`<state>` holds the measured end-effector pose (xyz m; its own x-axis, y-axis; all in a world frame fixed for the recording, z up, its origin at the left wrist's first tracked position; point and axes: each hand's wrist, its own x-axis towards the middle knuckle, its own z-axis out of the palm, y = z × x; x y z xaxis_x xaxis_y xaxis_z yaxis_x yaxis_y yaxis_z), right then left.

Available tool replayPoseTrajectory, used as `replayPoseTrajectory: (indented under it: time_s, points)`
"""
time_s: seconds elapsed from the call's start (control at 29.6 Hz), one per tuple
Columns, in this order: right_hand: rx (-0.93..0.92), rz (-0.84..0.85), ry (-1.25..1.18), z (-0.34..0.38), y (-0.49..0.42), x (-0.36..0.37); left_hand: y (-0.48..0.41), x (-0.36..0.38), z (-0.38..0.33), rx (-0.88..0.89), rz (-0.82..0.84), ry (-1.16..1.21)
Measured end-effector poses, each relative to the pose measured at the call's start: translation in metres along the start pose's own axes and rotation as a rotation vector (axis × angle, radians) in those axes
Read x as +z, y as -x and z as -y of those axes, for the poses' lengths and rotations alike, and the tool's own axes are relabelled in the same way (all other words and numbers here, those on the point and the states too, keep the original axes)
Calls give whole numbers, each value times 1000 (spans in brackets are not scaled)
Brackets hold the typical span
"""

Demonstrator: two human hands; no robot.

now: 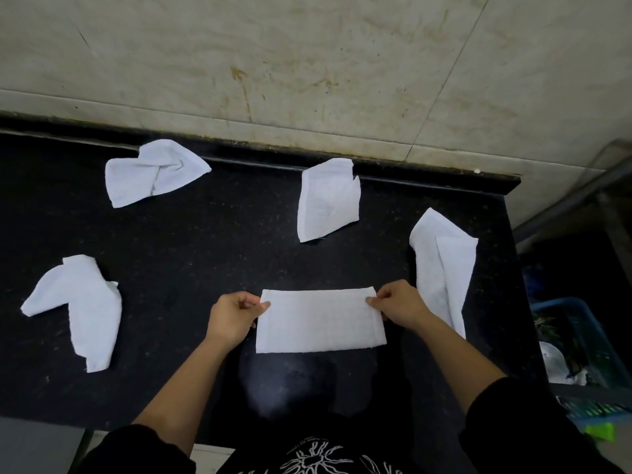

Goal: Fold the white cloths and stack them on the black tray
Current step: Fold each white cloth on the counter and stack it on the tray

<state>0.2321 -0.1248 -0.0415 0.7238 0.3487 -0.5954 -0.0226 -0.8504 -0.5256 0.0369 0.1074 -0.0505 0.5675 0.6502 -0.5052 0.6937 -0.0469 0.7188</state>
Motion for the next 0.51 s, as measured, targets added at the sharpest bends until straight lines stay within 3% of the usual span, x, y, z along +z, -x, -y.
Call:
replayPoseTrajectory:
  time_s: [0.14,0.24,0.37,0.51]
  points:
    - [-32,-87,172,0,9,2,3,3,-1,54,-76,-168]
    - [-54,-141,148,0,20,-2,15,4,-2,143,-154,-256]
    - [-57,27,195,-2,41,-3,38,9,10,316,-104,-346]
    - [3,47,222,-21,52,8,57,17,34,357,-111,-489]
